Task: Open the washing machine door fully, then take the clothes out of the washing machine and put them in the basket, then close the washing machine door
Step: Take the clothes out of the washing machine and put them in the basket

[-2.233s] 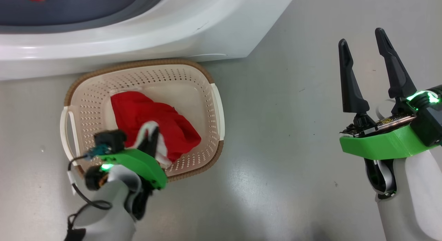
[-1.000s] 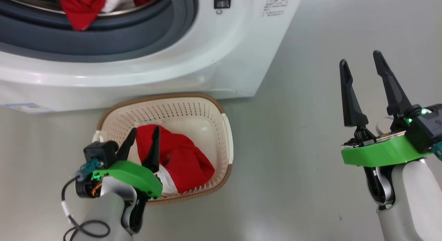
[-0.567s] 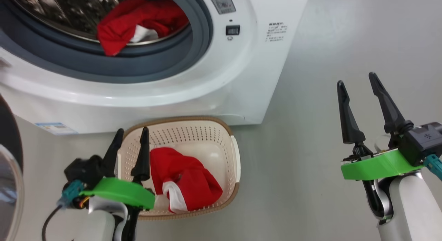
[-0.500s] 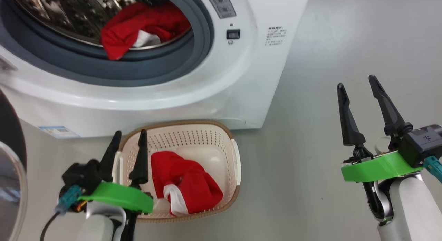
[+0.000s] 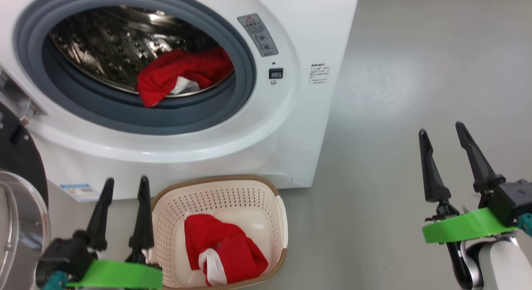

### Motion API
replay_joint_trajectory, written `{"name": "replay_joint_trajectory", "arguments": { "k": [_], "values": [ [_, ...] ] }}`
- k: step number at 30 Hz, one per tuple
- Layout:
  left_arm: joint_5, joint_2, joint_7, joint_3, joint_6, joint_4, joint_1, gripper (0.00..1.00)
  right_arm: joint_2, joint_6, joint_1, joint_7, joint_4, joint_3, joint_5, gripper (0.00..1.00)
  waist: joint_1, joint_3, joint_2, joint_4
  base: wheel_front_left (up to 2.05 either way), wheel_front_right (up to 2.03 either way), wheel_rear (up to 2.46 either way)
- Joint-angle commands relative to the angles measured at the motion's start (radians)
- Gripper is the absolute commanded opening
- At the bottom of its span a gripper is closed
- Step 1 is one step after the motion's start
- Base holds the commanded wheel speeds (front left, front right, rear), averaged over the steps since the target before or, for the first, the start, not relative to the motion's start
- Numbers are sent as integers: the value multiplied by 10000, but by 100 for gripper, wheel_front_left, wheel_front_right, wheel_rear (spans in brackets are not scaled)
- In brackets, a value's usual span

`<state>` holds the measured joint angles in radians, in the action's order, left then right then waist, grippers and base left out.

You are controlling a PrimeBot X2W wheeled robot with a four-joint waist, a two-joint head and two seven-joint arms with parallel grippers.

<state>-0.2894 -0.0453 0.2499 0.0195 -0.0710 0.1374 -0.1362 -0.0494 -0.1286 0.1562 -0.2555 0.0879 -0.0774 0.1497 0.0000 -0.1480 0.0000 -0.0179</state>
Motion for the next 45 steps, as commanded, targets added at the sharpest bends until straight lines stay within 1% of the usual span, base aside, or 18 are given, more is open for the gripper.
{"name": "replay_joint_trajectory", "arguments": {
  "k": [1, 3, 5, 10, 16, 33, 45],
  "values": [
    [160, -189, 118, 350, -93, -335, 160, 100, -8, -21, -71, -63, -251, 145, 42, 100, 0, 342, 0, 129, 0, 0, 0],
    [279, -297, 118, 386, -151, -437, 467, 100, -8, -21, -228, -63, -216, 107, 91, 100, 0, 556, 0, 204, 0, 0, 0],
    [419, -386, 118, 509, -118, -517, 783, 100, -8, -21, -376, -63, -189, 100, 136, 100, 0, 748, 0, 290, 0, 0, 0],
    [375, -407, 118, 742, -123, -611, 1300, 100, -8, -21, -779, -63, -130, 145, 149, 100, 0, 1155, 0, 411, 0, 0, 0],
    [396, -418, 118, 687, -151, -623, 1601, 100, -8, -21, -1084, -63, -159, 106, 61, 100, 0, 1363, 0, 481, 0, 0, 0],
    [260, -473, 118, 571, -242, -462, 1666, 100, -8, -21, -1115, -63, -202, 167, -5, 100, 0, 1375, 0, 517, 0, 0, 0],
    [119, -484, 118, 506, -210, -398, 1370, 100, -8, -21, -1012, -63, -220, 196, 56, 100, 0, 1016, 0, 413, 0, 0, 0]
  ]
}}
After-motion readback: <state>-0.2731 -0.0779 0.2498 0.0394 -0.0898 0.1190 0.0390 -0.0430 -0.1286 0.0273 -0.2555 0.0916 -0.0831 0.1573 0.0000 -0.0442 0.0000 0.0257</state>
